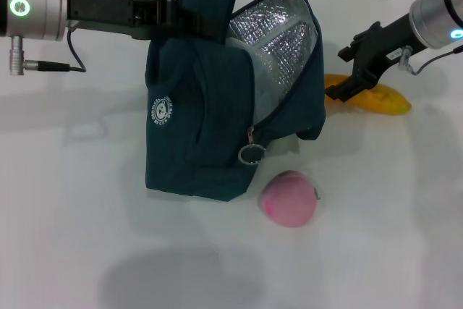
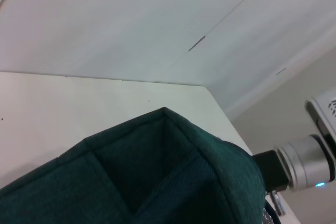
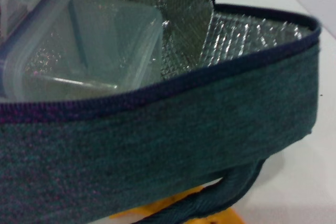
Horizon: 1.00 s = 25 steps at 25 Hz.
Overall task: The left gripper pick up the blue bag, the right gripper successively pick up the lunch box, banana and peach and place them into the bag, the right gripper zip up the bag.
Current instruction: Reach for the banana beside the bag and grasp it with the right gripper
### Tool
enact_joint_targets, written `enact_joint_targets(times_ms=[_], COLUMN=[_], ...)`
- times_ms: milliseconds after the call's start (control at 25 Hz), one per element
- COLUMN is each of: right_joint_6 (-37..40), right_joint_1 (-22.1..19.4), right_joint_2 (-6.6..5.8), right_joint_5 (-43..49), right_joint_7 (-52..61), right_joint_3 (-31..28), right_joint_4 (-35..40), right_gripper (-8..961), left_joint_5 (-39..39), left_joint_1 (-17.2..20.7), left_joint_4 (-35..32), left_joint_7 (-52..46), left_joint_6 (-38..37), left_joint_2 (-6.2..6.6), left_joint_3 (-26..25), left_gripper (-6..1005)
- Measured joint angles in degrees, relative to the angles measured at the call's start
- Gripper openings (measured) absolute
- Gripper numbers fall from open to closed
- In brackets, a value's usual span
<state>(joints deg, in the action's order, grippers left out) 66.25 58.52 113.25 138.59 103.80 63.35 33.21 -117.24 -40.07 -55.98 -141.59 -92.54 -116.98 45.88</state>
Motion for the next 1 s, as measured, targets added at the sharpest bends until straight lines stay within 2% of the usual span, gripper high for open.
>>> enact_joint_targets(times_ms=[360, 640, 1000], right_joint_6=[-2.74, -3.16, -3.41], right_joint_1=[-0.18, -0.24, 0.51], right_joint_2=[0.43, 0.28, -0.31], right_joint_5=[-0.62, -2.79, -3.15], right_joint_7=[-0.83, -0.98, 0.37], right_joint_3=[-0.07, -0.15, -0.16], right_joint_4=[-2.35, -2.92, -4.46], right_gripper=[807, 797, 709], left_joint_5=[-0.01, -0.01, -0.01], left_joint_1=[-0.15, -0.40, -0.45], left_joint_4=[0.00, 0.00, 0.00], left_joint_7=[-0.28, -0.30, -0.31], left_joint_6=[0.00, -0.01, -0.01], left_joint_2=[0.01, 0.01, 0.06], left_joint_3=[0.00, 0.00, 0.00], left_gripper=[32, 32, 32])
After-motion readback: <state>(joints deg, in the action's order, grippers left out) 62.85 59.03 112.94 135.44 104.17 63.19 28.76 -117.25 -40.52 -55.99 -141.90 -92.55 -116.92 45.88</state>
